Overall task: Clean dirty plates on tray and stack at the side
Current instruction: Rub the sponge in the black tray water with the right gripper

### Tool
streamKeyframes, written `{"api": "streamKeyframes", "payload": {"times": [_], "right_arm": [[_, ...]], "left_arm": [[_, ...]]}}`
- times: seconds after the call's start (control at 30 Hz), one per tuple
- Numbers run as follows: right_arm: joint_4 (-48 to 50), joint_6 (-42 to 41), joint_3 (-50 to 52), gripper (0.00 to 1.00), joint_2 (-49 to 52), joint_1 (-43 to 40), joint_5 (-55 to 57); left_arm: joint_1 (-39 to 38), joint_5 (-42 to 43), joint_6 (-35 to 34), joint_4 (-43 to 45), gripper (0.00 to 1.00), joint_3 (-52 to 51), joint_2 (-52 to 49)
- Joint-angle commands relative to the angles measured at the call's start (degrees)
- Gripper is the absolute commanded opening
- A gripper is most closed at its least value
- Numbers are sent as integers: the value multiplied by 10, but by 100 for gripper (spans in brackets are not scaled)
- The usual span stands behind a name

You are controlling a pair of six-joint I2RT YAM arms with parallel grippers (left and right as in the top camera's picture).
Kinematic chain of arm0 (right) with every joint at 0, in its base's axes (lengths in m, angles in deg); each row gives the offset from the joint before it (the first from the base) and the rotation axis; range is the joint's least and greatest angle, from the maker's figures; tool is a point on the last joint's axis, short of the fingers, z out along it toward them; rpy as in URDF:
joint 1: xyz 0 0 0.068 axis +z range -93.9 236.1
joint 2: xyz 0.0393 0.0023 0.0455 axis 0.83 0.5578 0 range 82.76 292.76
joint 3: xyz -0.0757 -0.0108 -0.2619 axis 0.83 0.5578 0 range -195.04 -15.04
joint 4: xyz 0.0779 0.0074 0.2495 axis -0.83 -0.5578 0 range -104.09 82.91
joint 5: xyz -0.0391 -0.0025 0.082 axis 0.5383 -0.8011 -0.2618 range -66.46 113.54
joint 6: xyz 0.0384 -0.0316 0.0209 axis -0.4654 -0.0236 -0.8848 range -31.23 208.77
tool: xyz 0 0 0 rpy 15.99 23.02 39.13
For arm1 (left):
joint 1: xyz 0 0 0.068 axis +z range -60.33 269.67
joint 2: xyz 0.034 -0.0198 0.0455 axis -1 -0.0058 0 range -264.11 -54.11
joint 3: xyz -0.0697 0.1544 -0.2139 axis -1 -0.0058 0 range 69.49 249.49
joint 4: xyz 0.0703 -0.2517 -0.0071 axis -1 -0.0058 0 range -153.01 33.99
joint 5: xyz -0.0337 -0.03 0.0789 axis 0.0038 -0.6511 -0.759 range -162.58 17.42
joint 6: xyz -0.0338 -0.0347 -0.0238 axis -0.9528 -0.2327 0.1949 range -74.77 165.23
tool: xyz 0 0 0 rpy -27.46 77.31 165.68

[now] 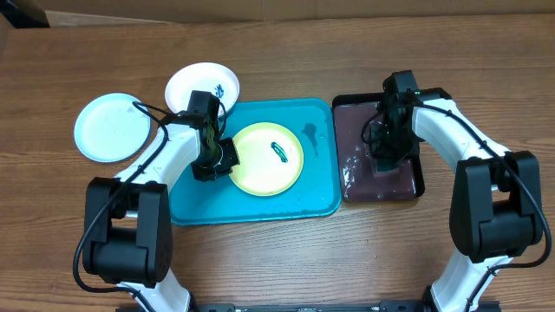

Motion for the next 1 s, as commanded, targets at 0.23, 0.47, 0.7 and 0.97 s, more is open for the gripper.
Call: {"api": "streamKeyframes", "payload": {"times": [0.23, 0.47, 0.7, 0.97], "right_arm": [[-3, 1, -1, 8, -16, 1, -5], [-16, 2, -2, 23, -16, 1, -5], [-21, 1, -1, 11, -16, 1, -5], [-39, 1, -28, 4, -22, 1, -17]], "left_arm": [[-1, 2, 13, 3, 7, 7, 8], [-1, 0, 13, 7, 10, 7, 8], [-1, 0, 13, 7, 10, 7, 8], [-1, -14, 13, 11, 16, 7, 7]]}}
